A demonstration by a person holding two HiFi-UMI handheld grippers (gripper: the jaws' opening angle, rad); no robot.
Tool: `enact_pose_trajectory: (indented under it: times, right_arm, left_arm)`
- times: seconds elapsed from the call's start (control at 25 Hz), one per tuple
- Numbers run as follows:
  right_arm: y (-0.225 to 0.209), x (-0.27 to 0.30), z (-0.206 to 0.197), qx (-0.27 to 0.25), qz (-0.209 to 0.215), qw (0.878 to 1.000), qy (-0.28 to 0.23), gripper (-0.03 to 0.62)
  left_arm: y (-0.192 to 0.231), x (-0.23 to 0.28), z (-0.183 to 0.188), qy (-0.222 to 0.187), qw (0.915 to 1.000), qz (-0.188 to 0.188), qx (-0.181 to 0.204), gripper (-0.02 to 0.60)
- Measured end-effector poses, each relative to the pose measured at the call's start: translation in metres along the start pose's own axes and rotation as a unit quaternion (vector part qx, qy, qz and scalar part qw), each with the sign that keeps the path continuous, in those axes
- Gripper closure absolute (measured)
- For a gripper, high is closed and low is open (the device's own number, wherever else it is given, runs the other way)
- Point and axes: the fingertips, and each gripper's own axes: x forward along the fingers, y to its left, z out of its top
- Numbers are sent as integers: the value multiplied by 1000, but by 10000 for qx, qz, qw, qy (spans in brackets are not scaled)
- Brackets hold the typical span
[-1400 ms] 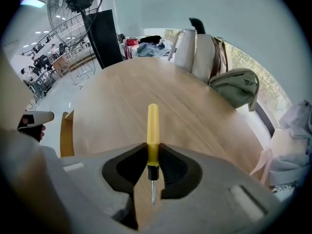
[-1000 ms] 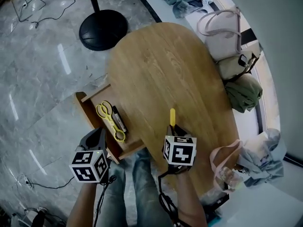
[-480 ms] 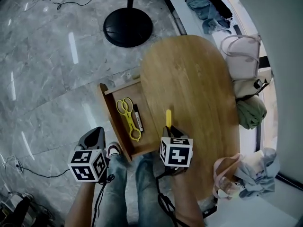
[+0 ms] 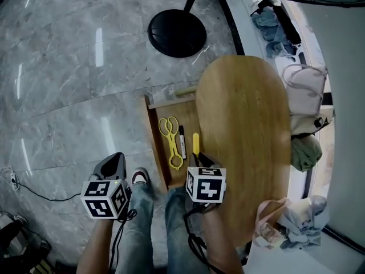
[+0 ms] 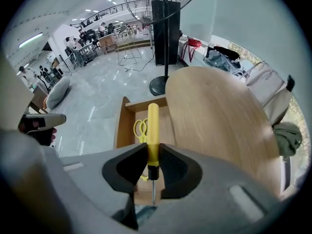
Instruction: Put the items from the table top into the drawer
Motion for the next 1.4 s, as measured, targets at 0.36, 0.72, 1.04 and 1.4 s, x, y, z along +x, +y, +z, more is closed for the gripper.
enact_pose_trajectory:
  times: [0.36, 0.72, 1.04, 1.4]
  right_arm:
    - [42, 10, -3, -382, 189, 9991, 78, 516]
    - [69, 17, 0, -464, 678, 9966, 1, 511]
    - [70, 17, 4, -475, 790, 9957, -81, 450]
    - [56, 9, -2, -423, 749, 9962, -94, 450]
  left_arm:
    - [41, -22, -22, -175, 9978, 294, -569, 586]
    - [52, -34, -40, -232, 9959, 464, -739, 586]
    - [51, -34, -39, -282, 9953, 484, -795, 586]
    - [37, -32, -35, -271, 9968, 395, -647, 586]
